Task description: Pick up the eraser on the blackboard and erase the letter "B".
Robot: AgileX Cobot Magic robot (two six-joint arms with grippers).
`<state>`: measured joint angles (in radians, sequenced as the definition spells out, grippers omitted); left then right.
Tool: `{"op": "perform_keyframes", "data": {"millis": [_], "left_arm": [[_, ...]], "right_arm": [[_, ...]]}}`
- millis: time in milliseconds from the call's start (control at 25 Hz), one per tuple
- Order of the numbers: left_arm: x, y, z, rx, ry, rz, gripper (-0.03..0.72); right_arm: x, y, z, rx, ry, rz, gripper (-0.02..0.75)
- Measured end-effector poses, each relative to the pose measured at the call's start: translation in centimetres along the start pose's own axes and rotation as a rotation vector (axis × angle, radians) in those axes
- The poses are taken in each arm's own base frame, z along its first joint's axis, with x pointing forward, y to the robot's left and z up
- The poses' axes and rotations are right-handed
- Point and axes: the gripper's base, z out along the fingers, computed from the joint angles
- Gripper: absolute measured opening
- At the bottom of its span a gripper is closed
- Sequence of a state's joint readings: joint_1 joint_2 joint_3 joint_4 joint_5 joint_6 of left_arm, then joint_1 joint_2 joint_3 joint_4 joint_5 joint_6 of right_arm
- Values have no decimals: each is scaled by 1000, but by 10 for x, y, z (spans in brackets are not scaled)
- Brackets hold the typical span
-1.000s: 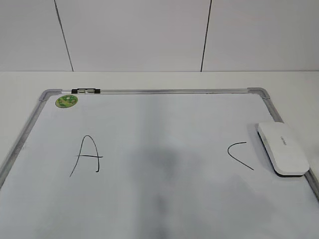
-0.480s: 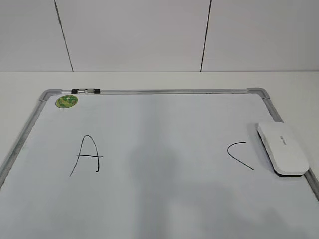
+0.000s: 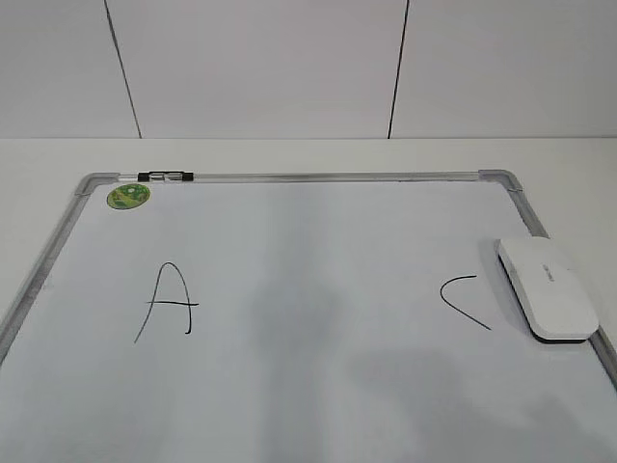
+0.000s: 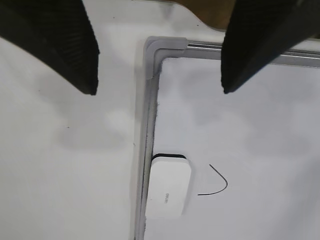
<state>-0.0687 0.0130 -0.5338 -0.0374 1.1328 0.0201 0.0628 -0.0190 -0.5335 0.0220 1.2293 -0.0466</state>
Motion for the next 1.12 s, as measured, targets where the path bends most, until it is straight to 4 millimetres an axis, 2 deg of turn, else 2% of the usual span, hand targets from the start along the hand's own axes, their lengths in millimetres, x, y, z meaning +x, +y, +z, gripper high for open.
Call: {"op": "perform_keyframes", "data": {"millis": [400,1120], "left_arm": [[0,-1,2,15,-9,-6,344],[0,-2,2,20,-11,-8,238]], "right_arm": [[0,-3,8,34,-25,-12,585],[0,-3,9,35,-29,-15,585]]}}
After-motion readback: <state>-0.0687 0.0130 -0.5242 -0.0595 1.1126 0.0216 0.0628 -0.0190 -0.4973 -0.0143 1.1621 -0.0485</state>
